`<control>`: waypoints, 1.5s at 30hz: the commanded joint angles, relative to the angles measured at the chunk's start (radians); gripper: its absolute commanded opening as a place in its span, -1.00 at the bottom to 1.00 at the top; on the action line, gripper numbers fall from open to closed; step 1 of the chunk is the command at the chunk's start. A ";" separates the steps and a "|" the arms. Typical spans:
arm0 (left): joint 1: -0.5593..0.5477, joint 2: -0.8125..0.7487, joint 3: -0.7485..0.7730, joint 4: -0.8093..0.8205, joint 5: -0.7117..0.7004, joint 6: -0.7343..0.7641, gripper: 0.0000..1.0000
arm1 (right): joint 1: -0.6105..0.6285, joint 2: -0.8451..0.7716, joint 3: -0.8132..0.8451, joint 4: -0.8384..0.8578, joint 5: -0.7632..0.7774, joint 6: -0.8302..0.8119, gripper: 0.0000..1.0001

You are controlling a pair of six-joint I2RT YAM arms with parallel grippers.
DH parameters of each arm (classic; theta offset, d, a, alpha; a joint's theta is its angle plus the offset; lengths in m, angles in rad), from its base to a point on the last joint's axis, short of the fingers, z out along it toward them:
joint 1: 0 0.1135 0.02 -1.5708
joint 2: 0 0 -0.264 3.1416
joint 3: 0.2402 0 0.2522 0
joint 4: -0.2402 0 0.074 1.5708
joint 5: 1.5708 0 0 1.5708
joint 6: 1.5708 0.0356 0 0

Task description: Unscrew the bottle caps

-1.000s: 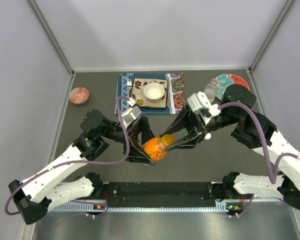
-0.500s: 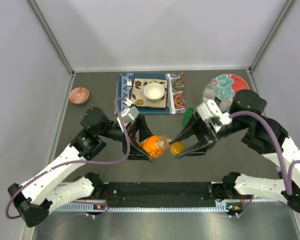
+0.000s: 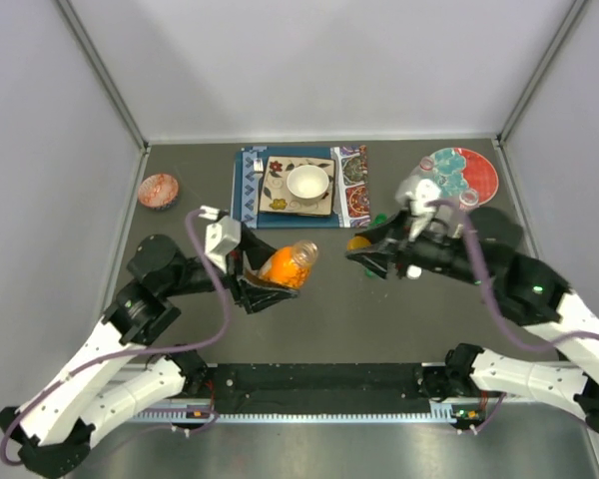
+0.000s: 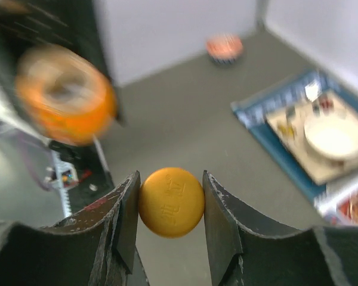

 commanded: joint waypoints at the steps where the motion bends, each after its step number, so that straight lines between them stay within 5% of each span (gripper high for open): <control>1: 0.002 -0.121 -0.022 -0.038 -0.224 0.079 -0.36 | 0.011 0.094 -0.147 0.017 0.305 0.139 -1.00; 12: 0.002 -0.316 -0.066 -0.123 -0.417 0.128 -0.32 | 0.021 0.415 -0.371 0.287 0.388 0.300 -1.00; 21: 0.004 -0.374 -0.083 -0.180 -0.442 0.139 -0.31 | 0.022 0.764 -0.272 0.314 0.418 0.340 -1.00; 39: 0.002 -0.379 -0.106 -0.190 -0.445 0.143 -0.30 | -0.015 0.995 -0.158 0.219 0.464 0.360 -1.00; 45: 0.002 -0.376 -0.108 -0.190 -0.442 0.140 -0.28 | -0.013 0.984 -0.163 0.210 0.466 0.361 -0.56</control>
